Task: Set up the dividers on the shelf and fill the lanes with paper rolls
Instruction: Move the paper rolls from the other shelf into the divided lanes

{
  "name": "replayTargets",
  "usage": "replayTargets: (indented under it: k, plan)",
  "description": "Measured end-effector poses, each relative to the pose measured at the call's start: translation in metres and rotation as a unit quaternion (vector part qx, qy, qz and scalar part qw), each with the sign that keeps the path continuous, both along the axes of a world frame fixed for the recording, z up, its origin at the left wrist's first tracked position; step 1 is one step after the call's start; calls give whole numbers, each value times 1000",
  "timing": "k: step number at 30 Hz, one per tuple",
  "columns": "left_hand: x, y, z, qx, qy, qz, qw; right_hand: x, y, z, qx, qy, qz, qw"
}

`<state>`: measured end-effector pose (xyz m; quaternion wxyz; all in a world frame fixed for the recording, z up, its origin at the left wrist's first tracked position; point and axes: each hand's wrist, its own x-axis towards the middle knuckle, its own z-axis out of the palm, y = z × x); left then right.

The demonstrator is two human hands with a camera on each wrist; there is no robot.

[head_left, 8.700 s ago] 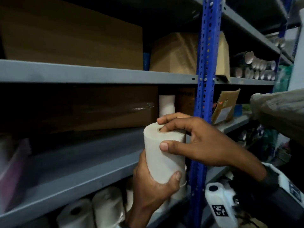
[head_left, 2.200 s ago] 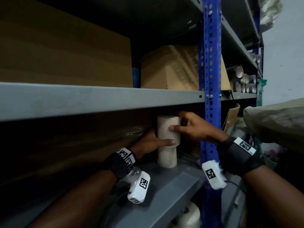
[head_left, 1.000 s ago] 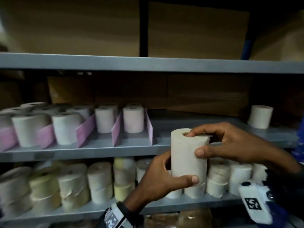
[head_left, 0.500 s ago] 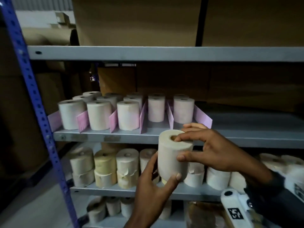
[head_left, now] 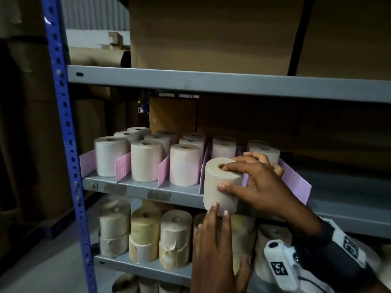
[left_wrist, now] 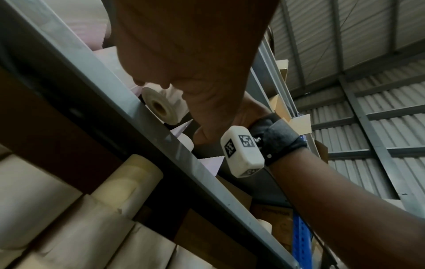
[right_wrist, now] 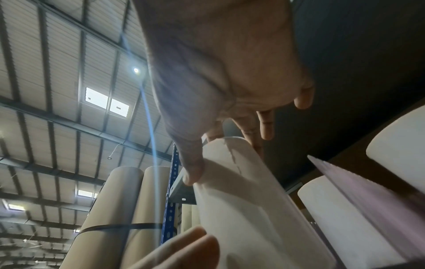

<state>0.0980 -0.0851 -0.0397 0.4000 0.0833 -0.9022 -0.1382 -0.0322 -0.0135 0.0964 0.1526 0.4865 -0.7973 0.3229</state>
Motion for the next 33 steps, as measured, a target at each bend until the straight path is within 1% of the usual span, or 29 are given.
replayTargets:
  k: [4,7,10,13,16,20,25,33]
  plan:
    - [-17,-7,1,-9,-52,35,998,-13,-13,-1,3,-21,-4,1000]
    - [-27,-11,3,-14,-66,54,996,-22,-18,-1,10,-24,-20,999]
    - [-38,-15,8,-30,-75,68,994,-32,-26,0,30,13,-64,997]
    - [-48,-20,8,-47,-85,78,992,-41,-34,-1,34,54,-79,995]
    - [-57,-25,6,-62,-105,92,988,-48,-42,-3,47,98,-117,987]
    - [-66,-27,-2,-75,-130,114,982,-55,-51,-5,64,124,-152,979]
    - [-72,-35,-19,-97,-86,120,984,-56,-55,-9,57,151,-176,971]
    - [-74,-41,-33,-84,-42,81,992,-59,-59,-2,72,113,-170,976]
